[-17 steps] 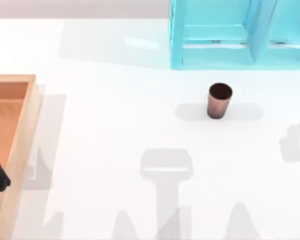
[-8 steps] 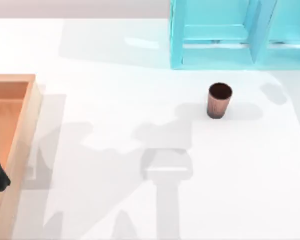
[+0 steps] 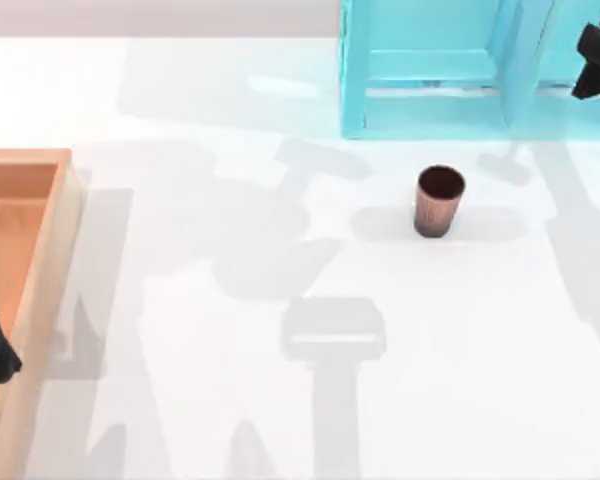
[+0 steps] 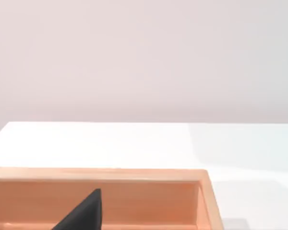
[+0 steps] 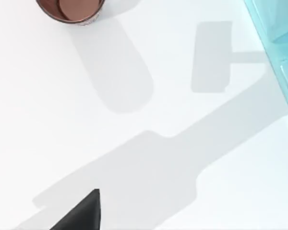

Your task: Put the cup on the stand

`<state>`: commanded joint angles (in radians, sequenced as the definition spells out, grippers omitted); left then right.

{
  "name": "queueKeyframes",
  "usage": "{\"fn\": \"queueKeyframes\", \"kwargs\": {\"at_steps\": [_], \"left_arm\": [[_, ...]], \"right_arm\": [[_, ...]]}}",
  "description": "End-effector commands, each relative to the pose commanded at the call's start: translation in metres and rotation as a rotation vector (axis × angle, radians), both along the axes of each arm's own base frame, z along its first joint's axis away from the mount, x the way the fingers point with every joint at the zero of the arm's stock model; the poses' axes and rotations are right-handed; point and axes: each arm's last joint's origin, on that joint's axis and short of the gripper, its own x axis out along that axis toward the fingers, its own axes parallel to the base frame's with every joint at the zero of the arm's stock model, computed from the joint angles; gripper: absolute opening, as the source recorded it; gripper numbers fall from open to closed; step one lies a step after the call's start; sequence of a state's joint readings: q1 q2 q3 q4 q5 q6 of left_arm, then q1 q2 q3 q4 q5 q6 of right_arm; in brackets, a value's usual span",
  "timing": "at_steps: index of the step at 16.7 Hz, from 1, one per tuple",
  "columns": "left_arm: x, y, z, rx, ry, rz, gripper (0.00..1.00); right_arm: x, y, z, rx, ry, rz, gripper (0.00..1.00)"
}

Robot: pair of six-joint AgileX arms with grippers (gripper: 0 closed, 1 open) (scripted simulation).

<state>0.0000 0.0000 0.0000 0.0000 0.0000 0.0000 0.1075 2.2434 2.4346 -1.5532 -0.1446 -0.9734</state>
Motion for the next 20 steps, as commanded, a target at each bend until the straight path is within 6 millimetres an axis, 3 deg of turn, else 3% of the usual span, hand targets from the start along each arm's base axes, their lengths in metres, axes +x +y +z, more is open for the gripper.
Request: {"fn": "queueKeyframes", "kwargs": {"at_steps": [4, 9, 20], "left_arm": [[0.0, 0.0, 0.0, 0.0, 0.0, 0.0, 1.0], [0.0, 0.0, 0.0, 0.0, 0.0, 0.0, 1.0], [0.0, 0.0, 0.0, 0.0, 0.0, 0.0, 1.0]], "right_arm": [[0.024, 0.043, -0.038, -0.009, 0.065, 0.235, 1.0], [0.031, 0.081, -0.069, -0.013, 0.095, 0.428, 1.0], [0.035, 0.091, -0.084, -0.014, 0.094, 0.459, 1.0]]}}
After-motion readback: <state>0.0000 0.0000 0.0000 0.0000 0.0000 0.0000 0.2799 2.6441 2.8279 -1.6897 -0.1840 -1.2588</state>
